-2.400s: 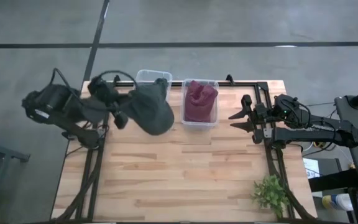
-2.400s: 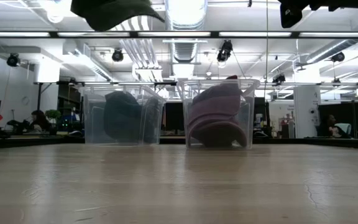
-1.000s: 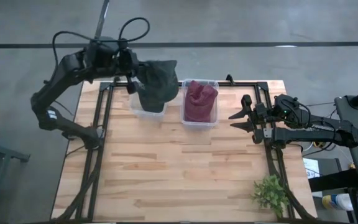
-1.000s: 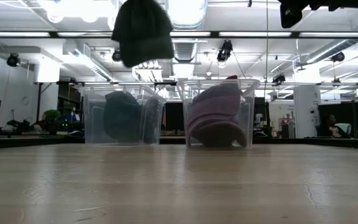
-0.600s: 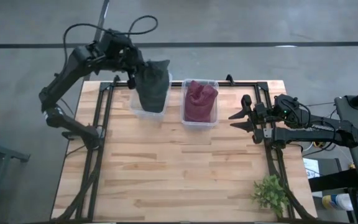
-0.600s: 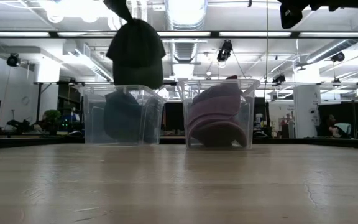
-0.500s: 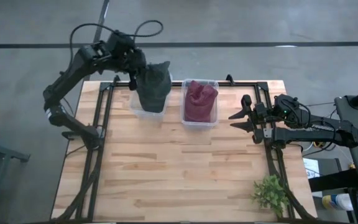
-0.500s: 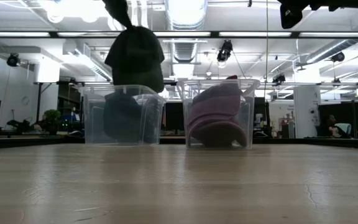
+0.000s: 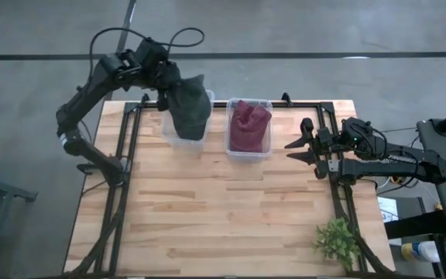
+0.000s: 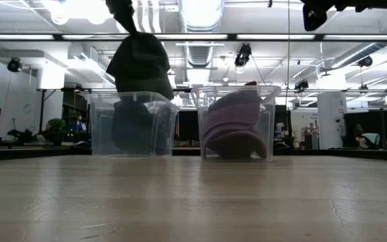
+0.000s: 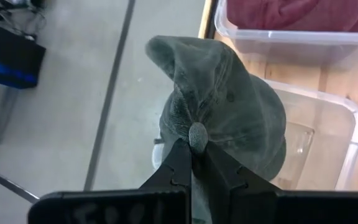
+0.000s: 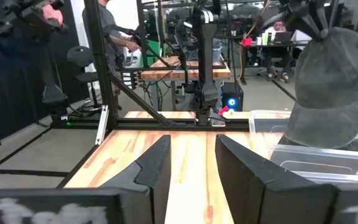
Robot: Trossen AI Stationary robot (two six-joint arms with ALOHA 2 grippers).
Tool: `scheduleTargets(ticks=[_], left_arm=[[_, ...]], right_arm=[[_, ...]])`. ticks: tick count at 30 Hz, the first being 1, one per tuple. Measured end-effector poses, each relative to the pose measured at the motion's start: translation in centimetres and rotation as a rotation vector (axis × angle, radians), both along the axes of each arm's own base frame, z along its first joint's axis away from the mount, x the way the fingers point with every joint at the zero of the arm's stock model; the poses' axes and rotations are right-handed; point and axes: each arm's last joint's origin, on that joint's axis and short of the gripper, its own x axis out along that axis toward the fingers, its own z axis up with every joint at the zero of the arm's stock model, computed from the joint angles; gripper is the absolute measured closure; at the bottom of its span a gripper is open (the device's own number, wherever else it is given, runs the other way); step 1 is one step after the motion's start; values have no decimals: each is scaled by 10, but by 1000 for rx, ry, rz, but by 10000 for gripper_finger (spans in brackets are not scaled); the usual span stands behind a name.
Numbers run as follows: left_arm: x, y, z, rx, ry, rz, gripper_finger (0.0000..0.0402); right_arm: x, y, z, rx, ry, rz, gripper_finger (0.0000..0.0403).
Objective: Pick & Place hat
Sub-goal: Put the gray cap into the left transparent bin
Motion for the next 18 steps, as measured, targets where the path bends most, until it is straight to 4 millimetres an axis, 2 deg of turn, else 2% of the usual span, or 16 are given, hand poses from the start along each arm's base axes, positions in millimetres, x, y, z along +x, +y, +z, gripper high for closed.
scheduleTargets(ticks=[9, 18], left_arm=[[-22, -16, 18, 22, -43, -7, 386], [-18, -15, 14, -10, -52, -26, 386]], right_arm=[[0, 0, 0, -1, -3, 0, 283], [0, 0, 1, 3, -8, -1, 273]])
